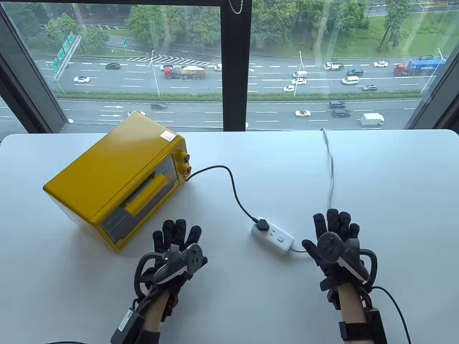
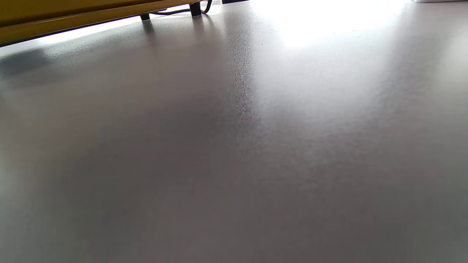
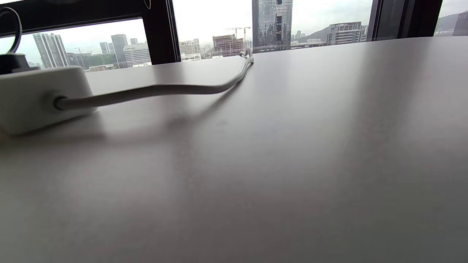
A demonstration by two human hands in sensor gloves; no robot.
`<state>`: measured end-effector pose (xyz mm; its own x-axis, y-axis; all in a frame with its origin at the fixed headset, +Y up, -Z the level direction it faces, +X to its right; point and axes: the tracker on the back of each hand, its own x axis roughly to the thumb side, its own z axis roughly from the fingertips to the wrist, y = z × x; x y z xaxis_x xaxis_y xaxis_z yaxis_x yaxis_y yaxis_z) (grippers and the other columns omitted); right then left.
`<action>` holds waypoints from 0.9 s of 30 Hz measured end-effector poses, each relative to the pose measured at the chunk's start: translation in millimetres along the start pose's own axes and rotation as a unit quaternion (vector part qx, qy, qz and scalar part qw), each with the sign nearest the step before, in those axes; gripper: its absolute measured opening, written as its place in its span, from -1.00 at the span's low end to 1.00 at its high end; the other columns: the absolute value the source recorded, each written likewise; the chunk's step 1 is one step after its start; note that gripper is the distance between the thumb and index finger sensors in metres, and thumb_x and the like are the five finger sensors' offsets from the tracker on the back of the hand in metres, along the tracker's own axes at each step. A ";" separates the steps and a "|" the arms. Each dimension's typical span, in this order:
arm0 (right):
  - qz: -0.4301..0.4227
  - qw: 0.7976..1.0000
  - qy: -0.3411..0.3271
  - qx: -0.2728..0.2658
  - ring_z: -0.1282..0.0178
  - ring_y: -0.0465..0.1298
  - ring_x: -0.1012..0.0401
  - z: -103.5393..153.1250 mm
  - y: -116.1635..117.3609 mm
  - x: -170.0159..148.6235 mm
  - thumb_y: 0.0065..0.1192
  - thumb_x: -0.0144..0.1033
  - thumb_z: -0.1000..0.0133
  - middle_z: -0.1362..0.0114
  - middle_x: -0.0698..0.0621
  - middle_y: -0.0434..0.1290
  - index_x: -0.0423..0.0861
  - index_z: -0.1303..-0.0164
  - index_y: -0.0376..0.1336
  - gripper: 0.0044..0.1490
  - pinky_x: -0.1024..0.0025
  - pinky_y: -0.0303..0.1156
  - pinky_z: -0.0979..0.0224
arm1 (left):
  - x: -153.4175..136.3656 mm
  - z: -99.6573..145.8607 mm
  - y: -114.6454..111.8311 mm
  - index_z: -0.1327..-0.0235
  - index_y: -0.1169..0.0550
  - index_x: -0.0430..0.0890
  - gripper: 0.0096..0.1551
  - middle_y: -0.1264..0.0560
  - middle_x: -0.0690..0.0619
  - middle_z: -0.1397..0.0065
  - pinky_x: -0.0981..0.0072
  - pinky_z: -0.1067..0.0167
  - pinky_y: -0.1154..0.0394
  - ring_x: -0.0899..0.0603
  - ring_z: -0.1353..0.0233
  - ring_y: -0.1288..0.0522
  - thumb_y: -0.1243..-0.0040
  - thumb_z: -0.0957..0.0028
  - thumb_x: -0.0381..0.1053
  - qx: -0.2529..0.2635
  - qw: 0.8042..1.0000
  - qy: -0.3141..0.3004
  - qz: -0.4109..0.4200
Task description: Unplug the oven
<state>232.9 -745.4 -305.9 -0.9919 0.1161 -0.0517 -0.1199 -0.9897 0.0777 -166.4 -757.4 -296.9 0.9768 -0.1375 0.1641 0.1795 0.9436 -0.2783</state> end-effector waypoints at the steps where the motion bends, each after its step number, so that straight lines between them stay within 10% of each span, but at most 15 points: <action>1: -0.002 1.000 -0.001 0.000 -0.68 -0.61 0.00 -0.4 0.5 -0.1 -0.25 0.36 -0.14 -0.78 0.00 -0.60 0.20 -0.66 -0.47 0.03 -0.09 -0.53 -0.74 | 0.3 -0.3 -0.6 -0.55 0.47 0.17 -0.07 0.56 -0.12 -0.69 -0.35 -0.56 0.42 -0.43 -0.64 0.57 0.62 0.00 0.42 -0.001 1.000 0.000 -0.001; 18: -0.037 0.998 -0.047 0.003 -0.70 -0.55 -0.12 2.7 -8.0 27.7 -0.12 0.36 -0.13 -0.80 -0.09 -0.56 0.15 -0.69 -0.45 0.11 -0.18 -0.49 -0.74 | -0.6 -4.1 -6.2 -0.54 0.45 0.19 -0.08 0.55 -0.08 -0.69 -0.30 -0.57 0.43 -0.39 -0.65 0.57 0.58 0.00 0.40 -0.019 1.000 -0.006 0.006; 27: -0.041 0.990 -0.092 0.100 -0.76 -0.40 -0.15 -6.1 8.3 70.7 0.09 0.31 -0.10 -0.83 -0.13 -0.46 0.09 -0.69 -0.43 0.22 -0.25 -0.33 -0.77 | 1.1 -4.3 -5.9 -0.54 0.45 0.19 -0.09 0.54 -0.07 -0.69 -0.30 -0.57 0.42 -0.39 -0.65 0.56 0.58 0.00 0.40 -0.018 1.000 -0.012 0.008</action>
<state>162.0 -745.9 -315.0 -0.9671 0.2274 0.1141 -0.1887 -0.9419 0.2779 -165.9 -764.4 -299.1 0.9765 -0.1157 0.1818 0.1692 0.9343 -0.3138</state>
